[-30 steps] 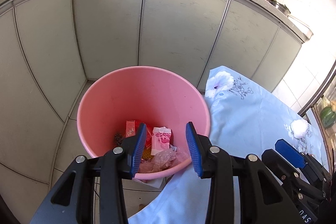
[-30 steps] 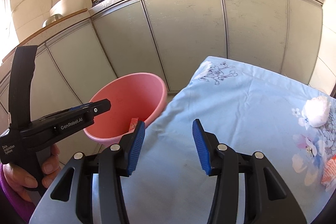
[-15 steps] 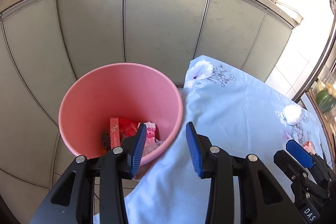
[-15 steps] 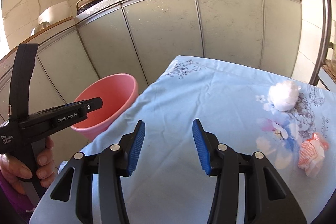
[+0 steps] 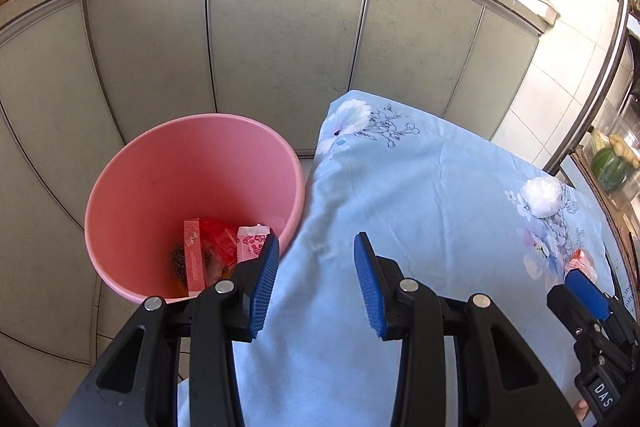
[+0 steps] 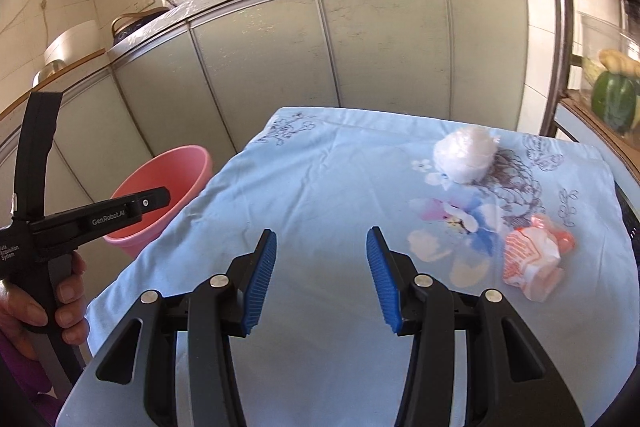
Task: Collect trash
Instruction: 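Move both tools back over the table toward the remaining plastic bags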
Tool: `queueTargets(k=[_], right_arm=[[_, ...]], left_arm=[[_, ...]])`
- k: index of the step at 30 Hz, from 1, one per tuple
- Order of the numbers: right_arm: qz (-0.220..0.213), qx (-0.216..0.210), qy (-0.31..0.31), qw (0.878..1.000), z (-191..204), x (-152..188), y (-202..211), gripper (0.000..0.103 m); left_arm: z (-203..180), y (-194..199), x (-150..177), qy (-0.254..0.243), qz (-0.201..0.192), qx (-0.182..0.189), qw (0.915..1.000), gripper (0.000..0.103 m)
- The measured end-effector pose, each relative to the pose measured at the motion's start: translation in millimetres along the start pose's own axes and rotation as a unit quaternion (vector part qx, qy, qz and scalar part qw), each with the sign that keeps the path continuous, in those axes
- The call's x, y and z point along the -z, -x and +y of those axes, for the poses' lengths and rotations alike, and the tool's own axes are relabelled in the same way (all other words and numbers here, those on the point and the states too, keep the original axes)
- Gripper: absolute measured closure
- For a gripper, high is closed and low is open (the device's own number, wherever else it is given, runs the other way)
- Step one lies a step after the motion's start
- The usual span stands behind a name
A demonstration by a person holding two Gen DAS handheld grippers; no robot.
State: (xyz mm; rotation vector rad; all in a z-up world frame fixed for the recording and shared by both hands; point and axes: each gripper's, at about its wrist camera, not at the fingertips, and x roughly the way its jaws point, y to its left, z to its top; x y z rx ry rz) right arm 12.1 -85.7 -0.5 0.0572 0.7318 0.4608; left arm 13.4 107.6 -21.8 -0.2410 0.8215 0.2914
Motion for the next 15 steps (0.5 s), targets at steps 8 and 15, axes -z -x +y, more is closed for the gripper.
queueTargets(k=[8, 15], right_arm=[[-0.018, 0.028, -0.036, 0.999, -31.8, 6.8, 18.9, 0.055], [-0.033, 0.065, -0.067, 0.995, -61.7, 12.1, 34.8, 0.055]], left_arm=[[-15.0, -5.8, 1.0, -0.011, 0.006, 0.010, 0.9999, 0.065], [-31.1, -13.0, 1.8, -0.028, 0.014, 0.022, 0.9993, 0.065]])
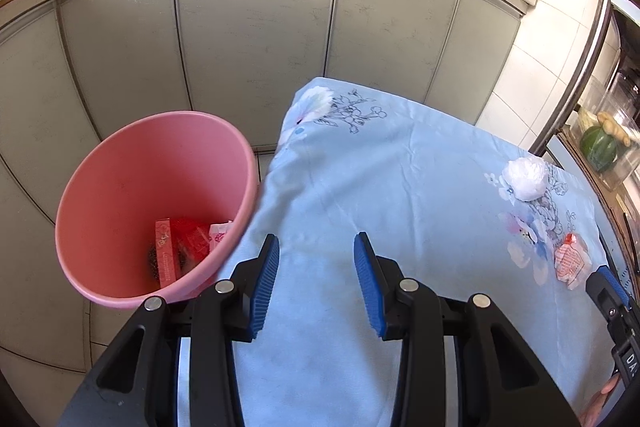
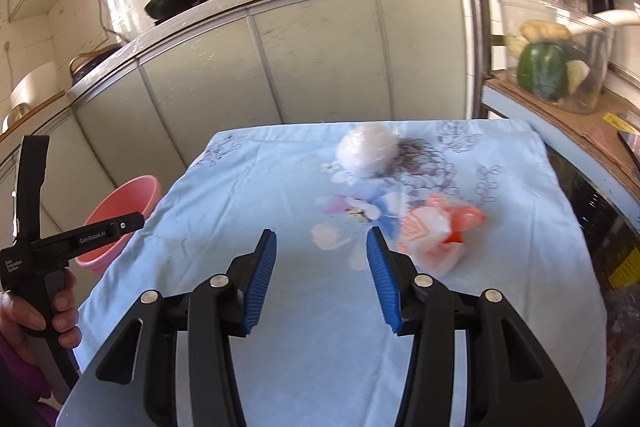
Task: Collect trash
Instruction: 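Move both tools back over the table toward the remaining plastic bags, then grasp the white plastic bag with the left tool while the right tool grasps the orange-and-white bag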
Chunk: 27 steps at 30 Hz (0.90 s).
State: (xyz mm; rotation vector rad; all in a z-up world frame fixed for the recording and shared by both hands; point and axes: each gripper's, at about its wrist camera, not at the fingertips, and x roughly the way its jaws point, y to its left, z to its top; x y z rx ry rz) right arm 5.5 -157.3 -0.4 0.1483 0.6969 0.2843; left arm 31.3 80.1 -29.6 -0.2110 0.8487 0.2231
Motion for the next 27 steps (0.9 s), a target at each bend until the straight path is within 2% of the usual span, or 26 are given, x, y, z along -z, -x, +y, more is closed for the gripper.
queueTargets(k=[8, 14, 22, 27], right_arm=[[-0.019, 0.043, -0.050, 0.998, -49.3, 0.1, 17.0, 0.055], [-0.013, 0.069, -0.075, 0.995, -76.8, 2.5, 19.9, 0.055], [0.014, 0.049, -0.089, 0.995, -72.9, 0.6, -3.6, 0.055], [0.024, 0.060, -0.093, 0.994, -67.3, -2.5, -20.7, 0.055]], left_arm=[[-14.1, -7.6, -4.6, -0.017, -0.001, 0.013, 0.9998, 0.065], [-27.9, -9.8, -7.8, -0.034, -0.005, 0.032, 0.9989, 0.065], [-44.3, -19.6, -10.6, -0.057, 0.000, 0.049, 0.9972, 0.065], [-58.0, -20.6, -17.1, -0.072, -0.007, 0.063, 0.9954, 0.065]])
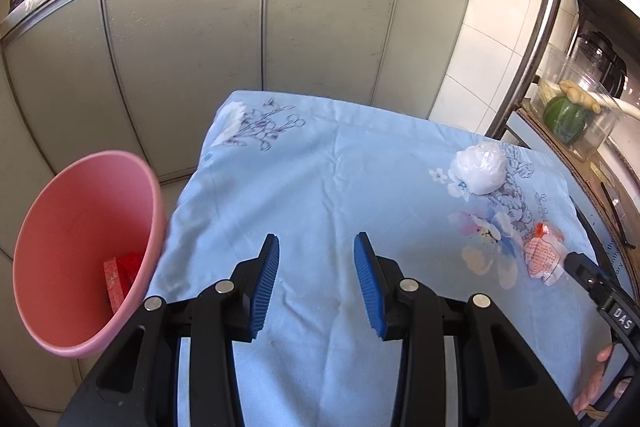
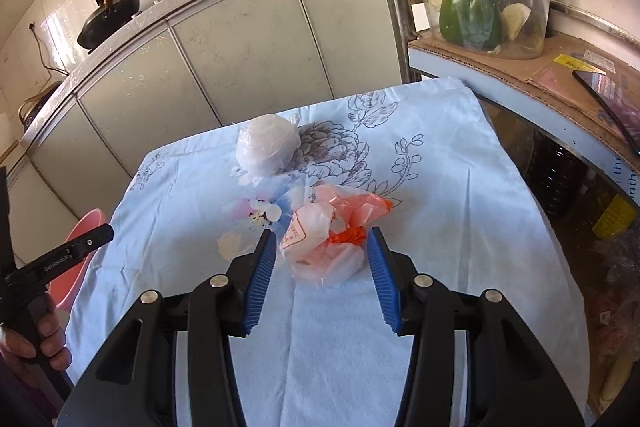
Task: Collect trash
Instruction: 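Grasp the white plastic bag with the left tool while the right tool grasps the orange-and-white bag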
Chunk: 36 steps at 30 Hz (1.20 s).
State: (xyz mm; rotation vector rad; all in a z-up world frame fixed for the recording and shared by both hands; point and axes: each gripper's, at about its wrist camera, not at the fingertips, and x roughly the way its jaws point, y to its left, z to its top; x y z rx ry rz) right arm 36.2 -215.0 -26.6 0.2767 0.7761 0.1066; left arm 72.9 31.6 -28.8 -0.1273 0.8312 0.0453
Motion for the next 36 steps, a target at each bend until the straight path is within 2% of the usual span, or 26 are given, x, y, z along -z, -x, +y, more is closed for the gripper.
queueTargets(k=[2, 4, 7, 13, 19, 24, 27, 31, 36], right_arm=[[0.005, 0.008, -0.006, 1.000, -0.2, -0.7, -6.2, 0.055], [0.012, 0.008, -0.014, 1.000, -1.6, -0.6, -11.8, 0.047], [0.022, 0.014, -0.023, 0.999, -3.6, -0.7, -18.2, 0.046], [0.042, -0.023, -0.063, 0.997, -16.4, 1.6, -27.5, 0.046], [0.041, -0.045, -0.086, 0.994, -23.4, 2.7, -29.0, 0.050], [0.040, -0.057, -0.104, 0.992, -30.0, 3.5, -29.3, 0.050], [0.039, -0.057, -0.106, 0.992, -29.6, 4.1, -28.7, 0.050], [0.039, -0.060, -0.109, 0.992, -31.7, 3.8, -29.1, 0.050], [0.039, -0.060, -0.109, 0.991, -32.2, 4.0, -28.9, 0.050]], left_arm=[[-6.9, -2.0, -3.6, -0.008, -0.002, 0.005, 1.0000, 0.065], [-14.2, -4.0, -6.7, -0.017, -0.004, 0.011, 0.9998, 0.065], [-24.7, -5.9, -11.9, -0.028, -0.007, 0.019, 0.9994, 0.065], [-51.2, -12.0, -27.2, -0.056, -0.013, 0.045, 0.9973, 0.065], [-88.3, -23.2, -47.5, -0.101, -0.024, 0.108, 0.9888, 0.063], [-117.9, -41.7, -60.7, -0.128, -0.015, 0.136, 0.9823, 0.059], [-136.9, -52.7, -65.2, -0.149, -0.014, 0.135, 0.9796, 0.058], [-156.8, -73.3, -67.9, -0.172, -0.011, 0.111, 0.9787, 0.058], [-163.7, -96.3, -66.7, -0.168, 0.008, 0.098, 0.9808, 0.058]])
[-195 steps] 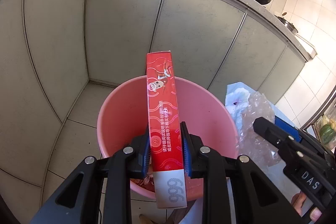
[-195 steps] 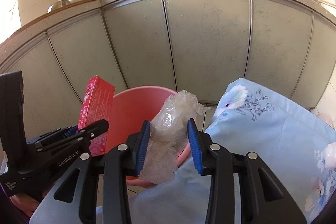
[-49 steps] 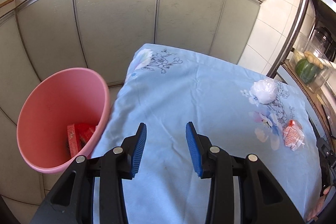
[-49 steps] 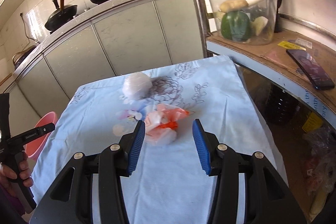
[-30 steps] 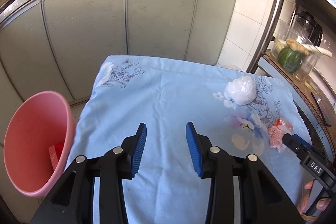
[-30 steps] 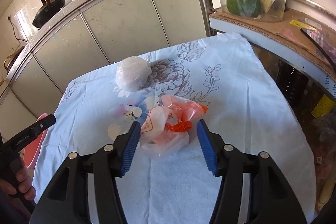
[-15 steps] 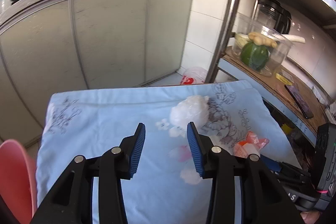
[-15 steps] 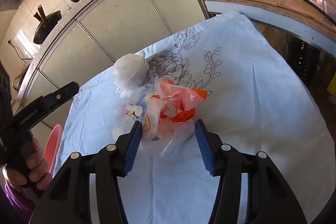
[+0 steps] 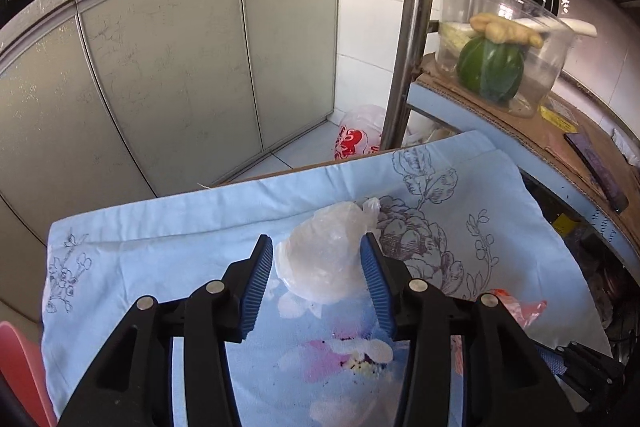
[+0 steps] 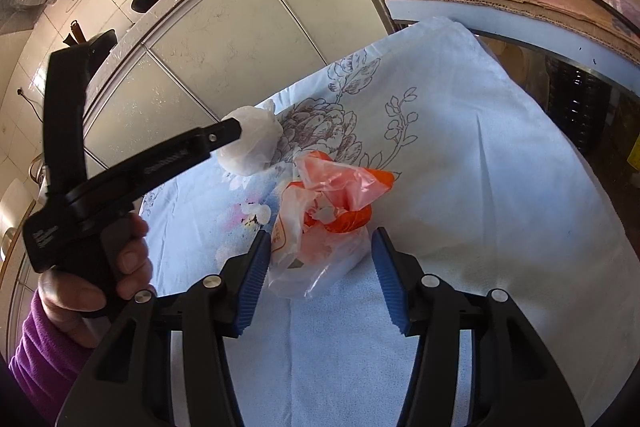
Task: Collect trash
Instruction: 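Grasp the white plastic bag with the left tool while the right tool grasps the orange-and-white bag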
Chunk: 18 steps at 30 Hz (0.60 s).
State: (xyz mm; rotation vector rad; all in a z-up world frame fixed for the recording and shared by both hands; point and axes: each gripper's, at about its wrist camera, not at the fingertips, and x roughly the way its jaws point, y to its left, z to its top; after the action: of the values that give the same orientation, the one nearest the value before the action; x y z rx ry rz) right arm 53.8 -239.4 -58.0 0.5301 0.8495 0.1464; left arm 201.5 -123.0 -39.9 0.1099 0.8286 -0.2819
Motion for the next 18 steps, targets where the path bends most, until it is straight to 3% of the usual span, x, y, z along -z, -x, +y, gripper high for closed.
queueTargets(k=[3, 9, 18], right_arm=[[0.000, 0.000, 0.000, 1.000, -0.2, -0.3, -0.1, 0.050], [0.000, 0.000, 0.000, 1.000, -0.1, -0.7, -0.1, 0.050], [-0.002, 0.000, -0.004, 1.000, -1.0, -0.9, 1.0, 0.050]], left_arm=[[0.1, -5.0, 3.4, 0.002, 0.005, -0.001, 1.0000, 0.060], [2.1, 3.6, 12.5, 0.009, -0.008, 0.004, 0.9999, 0.088], [17.4, 46.9, 34.8, 0.030, -0.033, -0.003, 0.9990, 0.093]])
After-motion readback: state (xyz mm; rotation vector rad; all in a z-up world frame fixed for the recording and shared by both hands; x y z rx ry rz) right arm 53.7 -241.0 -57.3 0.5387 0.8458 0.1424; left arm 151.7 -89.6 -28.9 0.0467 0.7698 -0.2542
